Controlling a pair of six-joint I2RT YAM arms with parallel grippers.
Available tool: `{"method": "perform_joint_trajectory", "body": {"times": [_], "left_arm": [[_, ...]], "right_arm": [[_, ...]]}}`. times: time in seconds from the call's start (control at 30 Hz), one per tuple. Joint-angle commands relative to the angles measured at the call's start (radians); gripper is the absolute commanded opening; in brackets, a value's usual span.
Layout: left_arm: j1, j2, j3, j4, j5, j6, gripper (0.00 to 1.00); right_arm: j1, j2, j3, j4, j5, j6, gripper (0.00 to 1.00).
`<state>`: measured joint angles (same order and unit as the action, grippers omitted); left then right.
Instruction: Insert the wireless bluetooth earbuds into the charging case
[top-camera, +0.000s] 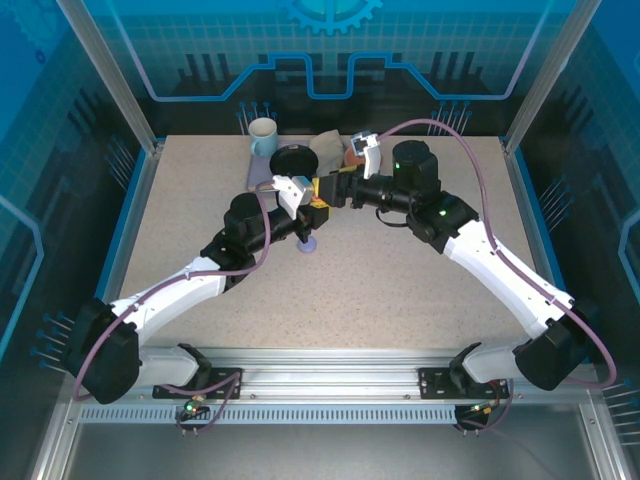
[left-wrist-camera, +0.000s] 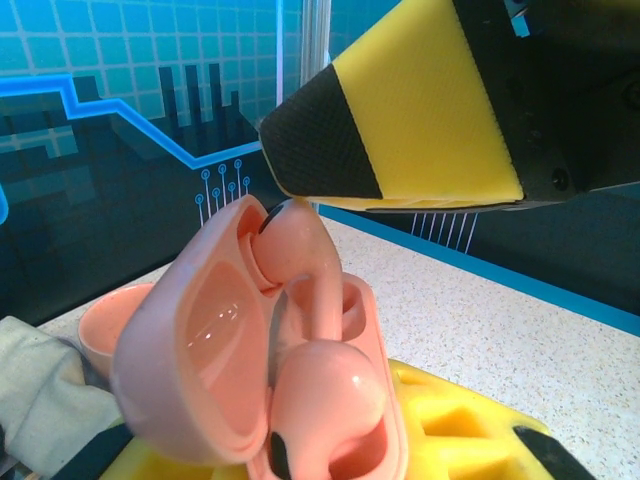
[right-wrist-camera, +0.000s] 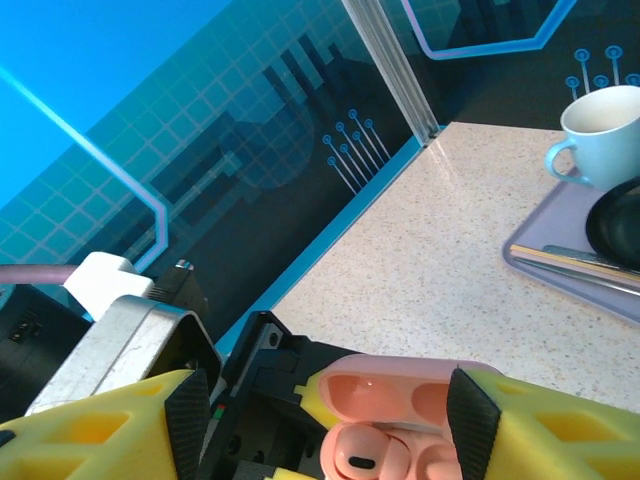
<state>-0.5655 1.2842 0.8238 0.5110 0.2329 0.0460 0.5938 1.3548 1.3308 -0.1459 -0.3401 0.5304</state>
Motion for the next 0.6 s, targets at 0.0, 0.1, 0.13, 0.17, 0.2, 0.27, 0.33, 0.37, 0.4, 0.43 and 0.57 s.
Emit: {"method": "perform_joint_trajectory", "body": {"times": [0.0,0.1,0.13,0.17,0.2,0.27,0.33,0.37,0.4,0.43,0.57], "left_arm": [[0.005,0.000,0.006,0.054,0.001,-0.014,0.00],[0.004,0.000,0.003,0.057,0.002,-0.012,0.00],[0.006,0.001,0.004,0.060,0.003,-0.011,0.00],[0.005,0.000,0.004,0.060,0.002,-0.009,0.00],[0.005,0.000,0.004,0.060,0.002,-0.008,0.00],[0.005,0.001,0.006,0.061,0.003,-0.008,0.00],[0.004,0.000,0.008,0.061,0.008,-0.007,0.00],[0.005,0.001,0.008,0.061,0.007,-0.006,0.00],[0.005,0.001,0.009,0.062,0.008,-0.007,0.00],[0.005,0.001,0.009,0.061,0.010,-0.007,0.00],[0.004,0.002,0.011,0.062,0.010,-0.006,0.00]], "right_arm": [[-0.010,-0.034,0.036,-0.045,0.022,-0.026,0.67],[-0.024,-0.041,0.033,-0.061,0.029,-0.028,0.67],[-0.028,-0.041,0.031,-0.065,0.032,-0.026,0.67],[-0.031,-0.040,0.028,-0.069,0.032,-0.025,0.67],[-0.032,-0.038,0.030,-0.075,0.033,-0.026,0.67],[-0.033,-0.033,0.024,-0.084,0.037,-0.031,0.67],[-0.034,-0.032,0.020,-0.088,0.043,-0.037,0.67],[-0.035,-0.029,0.020,-0.096,0.050,-0.040,0.67],[-0.036,-0.028,0.019,-0.099,0.058,-0.042,0.67],[-0.038,-0.027,0.017,-0.103,0.067,-0.042,0.66],[-0.043,-0.013,0.015,-0.103,0.067,-0.038,0.64]]}}
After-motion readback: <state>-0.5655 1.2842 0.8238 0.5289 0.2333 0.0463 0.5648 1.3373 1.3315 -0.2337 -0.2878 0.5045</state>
